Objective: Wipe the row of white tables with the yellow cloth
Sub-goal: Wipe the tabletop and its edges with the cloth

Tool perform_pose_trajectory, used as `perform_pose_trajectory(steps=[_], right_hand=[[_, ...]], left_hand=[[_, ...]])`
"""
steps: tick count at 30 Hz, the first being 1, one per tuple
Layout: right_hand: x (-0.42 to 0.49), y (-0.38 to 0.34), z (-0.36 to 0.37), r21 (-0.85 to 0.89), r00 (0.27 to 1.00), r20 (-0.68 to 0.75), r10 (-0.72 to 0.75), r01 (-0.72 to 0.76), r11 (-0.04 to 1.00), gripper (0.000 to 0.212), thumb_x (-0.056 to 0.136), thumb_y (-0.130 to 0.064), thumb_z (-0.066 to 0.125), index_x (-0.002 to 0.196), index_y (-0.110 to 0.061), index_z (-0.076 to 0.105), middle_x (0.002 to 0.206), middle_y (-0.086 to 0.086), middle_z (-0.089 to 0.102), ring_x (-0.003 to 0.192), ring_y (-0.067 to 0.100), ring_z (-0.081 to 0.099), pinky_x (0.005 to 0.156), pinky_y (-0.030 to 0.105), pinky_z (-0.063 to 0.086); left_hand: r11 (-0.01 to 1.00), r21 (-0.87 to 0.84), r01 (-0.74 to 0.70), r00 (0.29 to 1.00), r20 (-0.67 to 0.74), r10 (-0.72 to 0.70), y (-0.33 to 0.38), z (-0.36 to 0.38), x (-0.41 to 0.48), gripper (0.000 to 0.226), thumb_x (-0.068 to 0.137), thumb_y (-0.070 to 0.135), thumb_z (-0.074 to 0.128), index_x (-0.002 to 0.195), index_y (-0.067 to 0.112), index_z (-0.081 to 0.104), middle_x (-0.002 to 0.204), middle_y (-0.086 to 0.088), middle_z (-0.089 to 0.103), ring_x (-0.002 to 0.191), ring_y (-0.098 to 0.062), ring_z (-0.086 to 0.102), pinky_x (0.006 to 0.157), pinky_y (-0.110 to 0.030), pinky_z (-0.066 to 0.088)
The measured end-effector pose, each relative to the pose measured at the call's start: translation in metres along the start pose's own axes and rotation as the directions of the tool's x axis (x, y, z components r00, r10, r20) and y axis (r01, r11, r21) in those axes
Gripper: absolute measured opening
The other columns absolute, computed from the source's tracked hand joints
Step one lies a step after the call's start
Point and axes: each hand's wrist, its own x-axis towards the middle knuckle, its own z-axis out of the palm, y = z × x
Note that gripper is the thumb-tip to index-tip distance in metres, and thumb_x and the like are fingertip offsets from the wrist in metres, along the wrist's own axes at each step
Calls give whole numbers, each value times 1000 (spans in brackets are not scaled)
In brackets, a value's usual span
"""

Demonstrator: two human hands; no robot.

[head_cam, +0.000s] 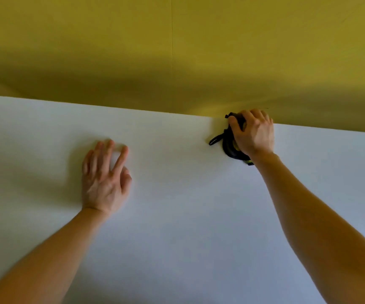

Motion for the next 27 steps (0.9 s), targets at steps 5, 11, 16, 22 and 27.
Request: perform_pose_trajectory(steps=[5,11,16,22,27], right_hand=[[-11,-112,30,-6,1000,2,14,-14,1000,42,105,-43,49,91,-11,72,93,13,67,94,36,60,95,51,43],[-7,-118,36,139,953,41,-301,292,946,43,107,-50,50,108,-15,74,103,11,68,100,36,61,90,47,43],[8,9,11,168,952,38,-304,294,941,46,105,-54,50,120,-18,74,110,12,70,105,38,63,92,47,46],[15,149,-27,87,998,-42,-38,42,995,42,102,-52,58,107,-14,76,107,12,72,103,41,61,95,49,49],[13,22,8,26,985,-122,120,-118,993,39,100,-41,60,85,-10,77,85,18,70,87,39,64,87,48,46]], left_hand=[[989,88,122,988,80,-129,34,-5,2,56,105,26,41,156,8,51,168,-21,42,159,-43,35,126,-61,31],[973,-36,229,973,31,-227,174,3,0,52,104,32,55,150,6,56,155,-18,55,153,-41,44,128,-64,27],[948,-35,317,948,54,-315,235,24,-1,55,100,37,60,150,15,57,164,-21,44,162,-45,29,131,-67,19],[945,-46,325,946,-3,-326,236,32,-5,57,98,35,61,151,14,59,166,-22,43,163,-45,27,130,-69,20],[944,-53,327,944,-20,-328,233,34,-8,58,96,34,59,150,13,59,166,-23,43,163,-45,27,130,-69,21]])
